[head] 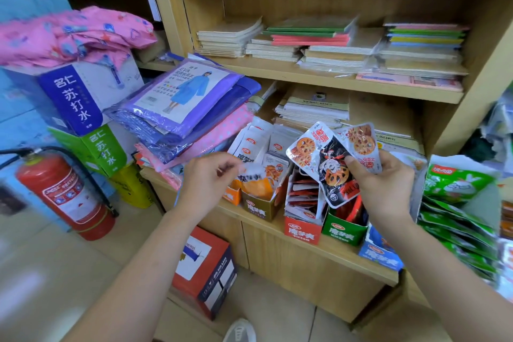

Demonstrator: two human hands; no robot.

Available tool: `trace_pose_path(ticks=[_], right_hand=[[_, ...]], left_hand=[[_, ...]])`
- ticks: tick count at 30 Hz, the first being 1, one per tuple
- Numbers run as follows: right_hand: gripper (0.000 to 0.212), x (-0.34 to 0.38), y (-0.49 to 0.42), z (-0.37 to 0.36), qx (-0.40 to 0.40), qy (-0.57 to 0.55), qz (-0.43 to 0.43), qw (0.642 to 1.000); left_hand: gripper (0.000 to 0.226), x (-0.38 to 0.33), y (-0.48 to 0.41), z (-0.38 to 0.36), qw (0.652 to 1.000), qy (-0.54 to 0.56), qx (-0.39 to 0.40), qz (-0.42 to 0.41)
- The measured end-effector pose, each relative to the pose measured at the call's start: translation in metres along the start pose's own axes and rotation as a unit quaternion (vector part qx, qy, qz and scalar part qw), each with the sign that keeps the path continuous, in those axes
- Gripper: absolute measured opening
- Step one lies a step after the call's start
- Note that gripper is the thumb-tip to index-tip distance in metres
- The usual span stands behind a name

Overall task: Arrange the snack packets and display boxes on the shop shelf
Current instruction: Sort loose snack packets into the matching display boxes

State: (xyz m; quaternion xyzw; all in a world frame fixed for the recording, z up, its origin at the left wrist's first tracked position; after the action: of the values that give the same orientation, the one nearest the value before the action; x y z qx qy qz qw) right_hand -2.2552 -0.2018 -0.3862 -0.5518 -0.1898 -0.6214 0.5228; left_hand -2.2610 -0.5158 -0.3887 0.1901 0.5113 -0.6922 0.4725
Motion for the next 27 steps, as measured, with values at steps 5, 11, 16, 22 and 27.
trace_pose_path(ticks=[5,11,16,22,27], right_hand=[[0.012,-0.003,-0.001,-0.002,0.004,0.003,-0.007,1.0],[0.014,-0.005,-0.002,-0.002,0.003,0.009,-0.02,1.0],[0.008,-0.003,-0.001,-0.002,0.008,0.001,-0.017,1.0],[0.011,-0.001,0.001,-0.005,0.01,-0.025,-0.02,0.999],[0.012,-0.001,-0.001,-0.006,0.016,-0.04,-0.029,0.999]], left_hand=[[0.005,-0.01,-0.012,0.01,0.983,0.018,-0.182,0.025],[0.007,-0.006,-0.009,0.025,0.949,0.045,-0.308,0.047],[0.006,-0.008,-0.004,0.029,0.949,0.027,-0.314,0.03],[0.024,0.02,-0.027,0.016,0.979,-0.009,-0.196,0.058],[0.05,0.023,-0.042,-0.017,0.991,0.068,-0.056,0.101]])
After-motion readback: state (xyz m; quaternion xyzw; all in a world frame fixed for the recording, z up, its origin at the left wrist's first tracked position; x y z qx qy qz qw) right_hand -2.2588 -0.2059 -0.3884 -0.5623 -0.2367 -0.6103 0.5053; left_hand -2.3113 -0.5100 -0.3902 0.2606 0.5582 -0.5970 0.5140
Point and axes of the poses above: each hand's wrist, its own y-axis away from the middle knuckle, its own z-axis out of the back of the hand, x = y × z, the point moved 3 cm from there along -y, towards the middle knuckle, and after that the axes turned 12 degrees about y, right-handed, at the moved point
